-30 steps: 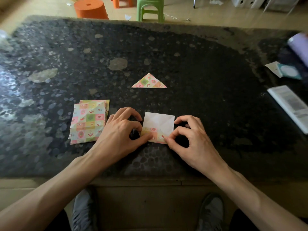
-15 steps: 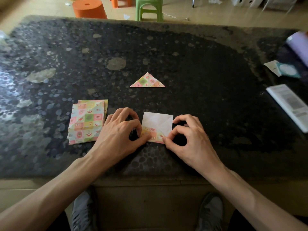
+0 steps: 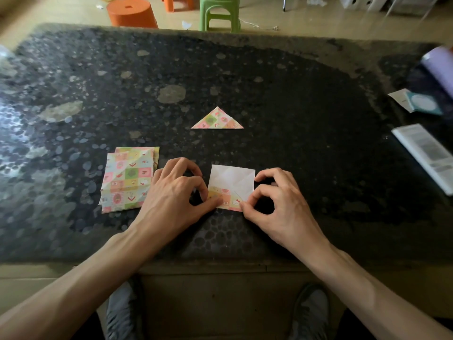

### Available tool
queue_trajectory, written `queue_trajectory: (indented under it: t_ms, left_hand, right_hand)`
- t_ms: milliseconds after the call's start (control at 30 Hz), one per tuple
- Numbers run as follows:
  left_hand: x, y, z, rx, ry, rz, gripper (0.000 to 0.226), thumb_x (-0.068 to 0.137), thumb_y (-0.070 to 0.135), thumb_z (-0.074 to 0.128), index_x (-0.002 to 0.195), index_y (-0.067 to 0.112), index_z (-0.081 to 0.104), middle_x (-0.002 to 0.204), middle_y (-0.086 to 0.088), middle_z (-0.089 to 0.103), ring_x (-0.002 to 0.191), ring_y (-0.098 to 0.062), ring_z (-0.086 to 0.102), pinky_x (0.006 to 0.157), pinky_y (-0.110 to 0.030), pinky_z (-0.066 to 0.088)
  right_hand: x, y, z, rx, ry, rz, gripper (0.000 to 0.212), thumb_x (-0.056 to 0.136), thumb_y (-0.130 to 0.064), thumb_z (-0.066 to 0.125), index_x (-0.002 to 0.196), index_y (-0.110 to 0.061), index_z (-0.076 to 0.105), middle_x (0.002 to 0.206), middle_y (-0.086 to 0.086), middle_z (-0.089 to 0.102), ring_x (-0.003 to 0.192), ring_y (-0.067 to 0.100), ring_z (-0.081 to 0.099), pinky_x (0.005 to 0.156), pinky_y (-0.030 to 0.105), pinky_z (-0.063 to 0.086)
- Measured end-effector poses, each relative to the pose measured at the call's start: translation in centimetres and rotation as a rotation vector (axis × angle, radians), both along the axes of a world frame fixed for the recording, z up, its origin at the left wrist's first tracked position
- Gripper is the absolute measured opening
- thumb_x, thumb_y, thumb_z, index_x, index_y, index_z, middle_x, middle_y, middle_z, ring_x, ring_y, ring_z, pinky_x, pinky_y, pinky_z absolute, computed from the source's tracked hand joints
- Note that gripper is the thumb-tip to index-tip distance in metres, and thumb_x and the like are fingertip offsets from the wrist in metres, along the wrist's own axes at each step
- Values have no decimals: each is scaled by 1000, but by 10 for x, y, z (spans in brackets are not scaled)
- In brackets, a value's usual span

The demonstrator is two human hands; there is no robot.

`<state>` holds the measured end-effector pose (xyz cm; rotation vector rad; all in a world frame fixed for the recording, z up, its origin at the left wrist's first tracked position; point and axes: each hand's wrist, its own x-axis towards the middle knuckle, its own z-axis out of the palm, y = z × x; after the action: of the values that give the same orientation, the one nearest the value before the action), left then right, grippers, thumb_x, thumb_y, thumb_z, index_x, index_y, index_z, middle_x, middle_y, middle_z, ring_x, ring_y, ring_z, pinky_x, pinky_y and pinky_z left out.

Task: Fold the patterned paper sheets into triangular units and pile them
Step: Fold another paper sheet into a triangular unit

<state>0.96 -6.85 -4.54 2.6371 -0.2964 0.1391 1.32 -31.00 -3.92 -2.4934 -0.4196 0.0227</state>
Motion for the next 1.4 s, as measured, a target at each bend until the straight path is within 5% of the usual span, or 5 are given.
queue_trajectory:
  t_ms: [333,500,833,1100,1400]
  left_hand:
    - [-1,0,-1,10,-14,45,41,75,72,66,88,36,53,116,11,48,119,-16,45,92,-38,45]
    - [0,-4,-3,16,-47,-28,35,81,70,58,90,36,66,116,10,50,120,-15,44,92,-33,36]
    - [8,9,15,21,173,-34,14,83,45,78,95,50,72,120,19,47,135,-13,29,110,-43,27]
    - [10,9,25,22,267,-39,17,83,47,78,98,53,71,121,20,43,136,-12,28,112,-45,30]
    - [8,9,34,-4,345,-43,22,87,39,77,103,52,69,126,18,40,140,-11,23,118,-47,27]
  right_hand:
    - [0,0,-1,14,-13,12,15,85,-40,76,90,-29,68,118,-13,51,124,6,42,96,13,33]
    - [1,-1,-2,10,6,34,12,88,-41,76,99,-36,73,117,-14,47,125,5,38,96,12,31]
    - [0,3,-5,-10,-11,30,10,89,-44,73,98,-39,72,118,-15,43,126,3,34,98,18,30]
    - [-7,33,-11,-166,-113,-91,48,79,-81,54,91,-35,56,118,-6,40,123,16,36,91,31,35]
    - [-11,56,-17,-232,-126,-217,60,73,-88,45,88,-30,45,121,-1,38,127,25,38,97,43,39]
